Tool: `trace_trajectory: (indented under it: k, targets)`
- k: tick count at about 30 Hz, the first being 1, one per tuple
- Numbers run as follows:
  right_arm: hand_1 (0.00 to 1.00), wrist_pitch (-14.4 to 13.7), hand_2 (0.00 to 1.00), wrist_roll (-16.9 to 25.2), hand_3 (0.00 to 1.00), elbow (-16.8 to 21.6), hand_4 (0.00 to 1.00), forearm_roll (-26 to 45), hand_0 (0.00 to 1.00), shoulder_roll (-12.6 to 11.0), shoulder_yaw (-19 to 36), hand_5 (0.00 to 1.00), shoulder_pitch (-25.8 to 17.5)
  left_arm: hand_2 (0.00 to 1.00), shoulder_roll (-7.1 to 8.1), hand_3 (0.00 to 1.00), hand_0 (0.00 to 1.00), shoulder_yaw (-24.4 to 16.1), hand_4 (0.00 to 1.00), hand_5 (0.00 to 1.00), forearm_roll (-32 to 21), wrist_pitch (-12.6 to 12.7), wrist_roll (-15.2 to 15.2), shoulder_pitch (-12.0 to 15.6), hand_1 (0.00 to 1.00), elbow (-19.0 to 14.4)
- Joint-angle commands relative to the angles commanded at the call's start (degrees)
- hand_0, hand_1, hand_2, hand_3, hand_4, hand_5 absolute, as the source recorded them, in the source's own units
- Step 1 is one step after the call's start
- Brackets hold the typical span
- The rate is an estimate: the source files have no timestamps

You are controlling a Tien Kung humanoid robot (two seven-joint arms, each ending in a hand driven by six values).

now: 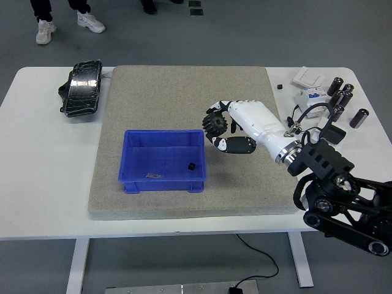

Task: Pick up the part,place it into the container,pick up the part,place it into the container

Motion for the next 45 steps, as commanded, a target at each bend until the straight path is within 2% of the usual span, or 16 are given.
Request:
trace_trajectory:
  k: [1, 2, 7, 8, 13, 14, 19, 20, 25, 26, 31, 32, 37, 38, 43, 45]
  targets:
    - [0.353, -0.5, 0.44, 0.0, 0.544, -0.2, 0.44, -0.1, 0.285, 0.7, -0.7, 0.002, 0.6, 0.638, 0.0, 0.601, 0.686, 0.0, 0.644, 0.391, 0.1, 0.0, 0.0, 0.0, 0.678, 0.0]
    - [0.429, -0.9, 0.453, -0.1, 0.555, -0.6, 0.459, -0.2, 0.378, 1.4, -1.5, 0.002, 1.3, 0.638, 0.02, 0.6, 0.686, -0.1, 0.645, 0.4, 0.2, -0.1, 0.1, 0.0, 0.678, 0.0]
    - [0.429, -2.1, 0.453, -0.6, 0.555, -3.1, 0.459, -2.0, 0.378, 4.5, -6.0, 0.002, 3.8, 0.638, 0.09, 0.6, 0.686, -0.3, 0.645, 0.4, 0.5, -0.1, 0.2, 0.1, 0.678, 0.0]
    - [0.527, -2.2, 0.523, -0.8, 0.561, -3.6, 0.472, -2.8, 0.522, 5.1, -6.9, 0.002, 4.1, 0.64, 0.09, 0.601, 0.686, -0.3, 0.645, 0.405, 0.6, -0.1, 0.3, 0.1, 0.678, 0.0]
    - [0.527, -2.3, 0.523, -1.6, 0.561, -5.1, 0.472, -6.7, 0.522, 7.0, -10.7, 0.002, 5.6, 0.64, 0.1, 0.601, 0.686, -0.4, 0.645, 0.405, 0.7, -0.1, 0.4, 0.1, 0.678, 0.0]
    - [0.648, -2.3, 0.616, -1.8, 0.619, -5.3, 0.414, -7.3, 0.634, 7.3, -11.4, 0.002, 5.9, 0.641, 0.12, 0.601, 0.686, -0.5, 0.645, 0.407, 0.8, -0.1, 0.5, 0.1, 0.679, 0.0]
    - [0.648, -2.0, 0.616, -1.8, 0.619, -6.6, 0.414, -8.5, 0.634, 9.1, -14.2, 0.002, 7.7, 0.641, 0.25, 0.601, 0.686, -1.2, 0.645, 0.407, 1.6, -0.1, 1.2, 0.1, 0.679, -0.1]
    - [0.693, -1.9, 0.686, -1.7, 0.685, -7.0, 0.361, -8.4, 0.673, 9.4, -14.5, 0.002, 8.0, 0.641, 0.28, 0.601, 0.686, -1.3, 0.645, 0.408, 1.7, -0.1, 1.3, 0.1, 0.679, -0.1]
    - [0.693, -0.7, 0.686, -1.4, 0.685, -9.5, 0.361, -7.7, 0.673, 10.5, -15.0, 0.002, 9.0, 0.641, 0.36, 0.601, 0.686, -1.4, 0.645, 0.408, 1.9, -0.2, 1.4, 0.0, 0.679, -0.1]
    - [0.799, -0.3, 0.783, -1.4, 0.709, -10.0, 0.551, -7.7, 0.785, 10.6, -15.0, 0.227, 9.1, 0.64, 0.37, 0.601, 0.686, -1.5, 0.645, 0.408, 1.9, -0.2, 1.4, -0.1, 0.679, -0.1]
    - [0.799, 1.3, 0.783, -1.6, 0.709, -11.9, 0.551, -7.4, 0.785, 11.0, -15.1, 0.227, 9.6, 0.64, 0.38, 0.601, 0.686, -1.5, 0.645, 0.408, 2.0, -0.2, 1.4, -0.2, 0.679, -0.1]
    - [0.834, 1.7, 0.807, -1.7, 0.738, -12.1, 0.72, -7.3, 0.827, 11.1, -15.2, 0.318, 9.6, 0.64, 0.37, 0.601, 0.686, -1.5, 0.644, 0.409, 2.0, -0.2, 1.4, -0.2, 0.678, -0.1]
    - [0.834, 3.2, 0.807, -1.9, 0.738, -12.7, 0.72, -6.9, 0.827, 11.4, -15.9, 0.318, 9.7, 0.64, 0.39, 0.601, 0.686, -1.5, 0.644, 0.409, 2.0, -0.3, 1.3, -0.4, 0.678, 0.0]
    - [0.841, 3.5, 0.812, -1.9, 0.786, -12.7, 0.88, -6.8, 0.835, 11.5, -16.0, 0.438, 9.7, 0.639, 0.38, 0.6, 0.686, -1.5, 0.642, 0.409, 2.0, -0.3, 1.3, -0.5, 0.679, 0.0]
    - [0.841, 4.3, 0.812, -1.8, 0.786, -12.6, 0.88, -6.0, 0.835, 11.3, -15.5, 0.438, 9.5, 0.639, 0.37, 0.6, 0.686, -1.5, 0.642, 0.409, 2.1, -0.3, 1.3, -0.4, 0.679, 0.0]
    - [0.842, 4.5, 0.814, -1.6, 0.798, -12.5, 0.929, -5.6, 0.831, 11.1, -15.3, 0.474, 9.4, 0.638, 0.35, 0.599, 0.686, -1.5, 0.642, 0.412, 2.1, -0.3, 1.3, -0.4, 0.678, 0.0]
